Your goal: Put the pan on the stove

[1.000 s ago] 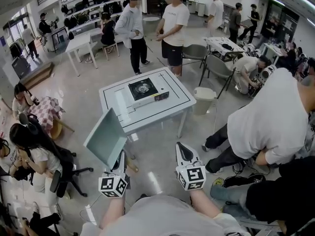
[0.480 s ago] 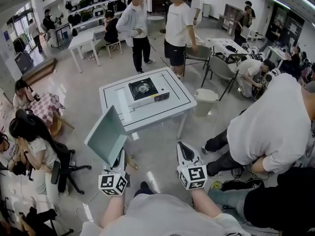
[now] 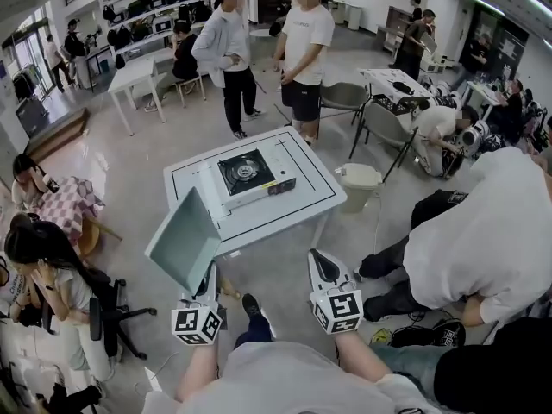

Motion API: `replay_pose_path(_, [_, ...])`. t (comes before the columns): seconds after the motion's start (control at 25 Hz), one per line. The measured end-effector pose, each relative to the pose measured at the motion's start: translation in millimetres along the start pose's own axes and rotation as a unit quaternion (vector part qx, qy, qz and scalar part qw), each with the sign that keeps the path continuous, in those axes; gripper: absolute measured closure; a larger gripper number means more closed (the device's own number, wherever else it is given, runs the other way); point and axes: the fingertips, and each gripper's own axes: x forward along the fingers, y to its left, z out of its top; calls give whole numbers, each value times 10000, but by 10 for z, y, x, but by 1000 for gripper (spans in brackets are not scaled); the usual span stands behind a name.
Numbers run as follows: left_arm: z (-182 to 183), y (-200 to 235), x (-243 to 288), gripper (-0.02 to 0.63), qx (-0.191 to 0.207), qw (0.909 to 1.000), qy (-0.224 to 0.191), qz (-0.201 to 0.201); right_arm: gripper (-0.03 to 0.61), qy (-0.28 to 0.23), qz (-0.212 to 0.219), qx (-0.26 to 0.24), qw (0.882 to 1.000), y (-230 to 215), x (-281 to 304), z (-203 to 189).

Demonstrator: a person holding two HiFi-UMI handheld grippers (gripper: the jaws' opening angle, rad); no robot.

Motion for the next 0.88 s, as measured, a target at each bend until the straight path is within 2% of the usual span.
replay_pose_path(0.52, [329,1138,1943,494,227,9974,-15,-677,570,38,-324,-112,9994,-324,2139,281])
replay_pose_path(0.88, [387,1591,2736,494,208,9963,53,-836,570,75,-472,-104,9988,-502,2975,347])
